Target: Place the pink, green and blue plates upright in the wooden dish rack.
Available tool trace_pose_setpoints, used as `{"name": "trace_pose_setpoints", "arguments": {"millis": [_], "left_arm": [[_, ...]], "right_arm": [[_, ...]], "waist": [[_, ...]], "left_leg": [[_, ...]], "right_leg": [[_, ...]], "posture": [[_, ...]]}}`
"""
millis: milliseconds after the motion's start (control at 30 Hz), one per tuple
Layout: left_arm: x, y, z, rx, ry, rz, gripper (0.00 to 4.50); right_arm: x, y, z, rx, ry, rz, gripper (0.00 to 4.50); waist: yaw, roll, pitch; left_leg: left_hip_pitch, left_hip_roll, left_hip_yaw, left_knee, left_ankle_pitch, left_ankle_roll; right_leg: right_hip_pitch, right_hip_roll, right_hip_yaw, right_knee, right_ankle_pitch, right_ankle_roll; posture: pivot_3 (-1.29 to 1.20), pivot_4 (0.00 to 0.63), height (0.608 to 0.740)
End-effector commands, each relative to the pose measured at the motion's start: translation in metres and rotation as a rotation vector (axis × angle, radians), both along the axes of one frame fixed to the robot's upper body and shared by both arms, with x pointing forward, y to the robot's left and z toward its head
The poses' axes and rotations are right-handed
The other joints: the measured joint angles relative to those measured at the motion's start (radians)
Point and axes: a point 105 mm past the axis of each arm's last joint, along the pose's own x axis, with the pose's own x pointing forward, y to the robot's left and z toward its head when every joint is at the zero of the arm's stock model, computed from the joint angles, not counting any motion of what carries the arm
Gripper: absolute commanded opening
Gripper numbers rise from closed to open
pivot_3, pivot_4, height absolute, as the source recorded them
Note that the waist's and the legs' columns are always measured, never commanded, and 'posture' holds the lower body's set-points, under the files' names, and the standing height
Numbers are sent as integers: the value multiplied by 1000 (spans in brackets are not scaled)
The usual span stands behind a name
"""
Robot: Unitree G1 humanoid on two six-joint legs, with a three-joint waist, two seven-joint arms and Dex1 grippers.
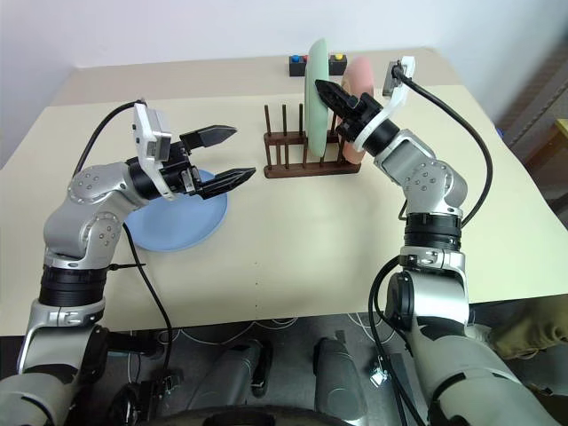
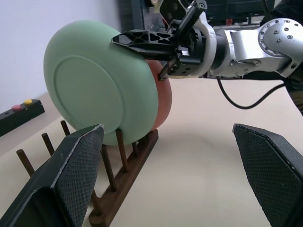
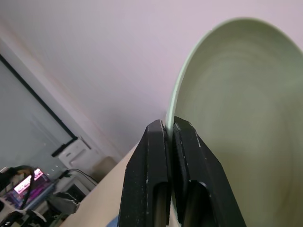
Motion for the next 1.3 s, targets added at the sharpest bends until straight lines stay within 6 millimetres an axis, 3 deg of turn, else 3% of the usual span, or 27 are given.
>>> {"name": "trace_pose_setpoints", "arguments": {"millis": [33,133,367,900,1067,1200,1300], "left_arm": [[-7,-1,10,-5,-49,-14,4500],[-8,-2,10,-5,-50,-14,4500],[-9,-2,10,-9,-50,-10,4500],[-8,-4,11,-15,-48,-23,4500],[-7,-4,11,-16,-48,-26,4500],[-3,5,9,-2,-42,13,4500],[4,22,10,12,-36,71,4500]], "right_arm": [[-2,3,20,3,-56,23,73],[-2,5,20,-7,-65,32,945],[-3,5,29,-40,-109,16,4431],[-16,-4,56,-102,-229,-43,4475],[-18,-3,54,-141,-252,-70,4475],[-49,0,77,-109,-405,4,4475],[-80,8,78,-199,-540,82,4475]], "waist": [[0,0,0],[0,0,0],[0,0,0],[0,0,0],[0,0,0],[1,0,0],[2,0,0]], "left_leg": [[0,0,0,0,0,0],[0,0,0,0,0,0],[0,0,0,0,0,0],[0,0,0,-2,0,-1],[0,0,0,-2,0,-1],[0,0,0,-2,0,-1],[0,0,0,-3,0,-1]], "right_leg": [[0,0,0,0,0,0],[0,0,0,0,0,0],[0,0,0,0,0,0],[0,0,0,-1,0,0],[-1,0,0,-1,0,0],[-1,0,0,-1,0,0],[-1,0,0,-1,0,0]], "posture": [[0,150,740],[0,150,740],[0,150,740],[0,150,740],[0,150,740],[0,150,740],[0,150,740]]}}
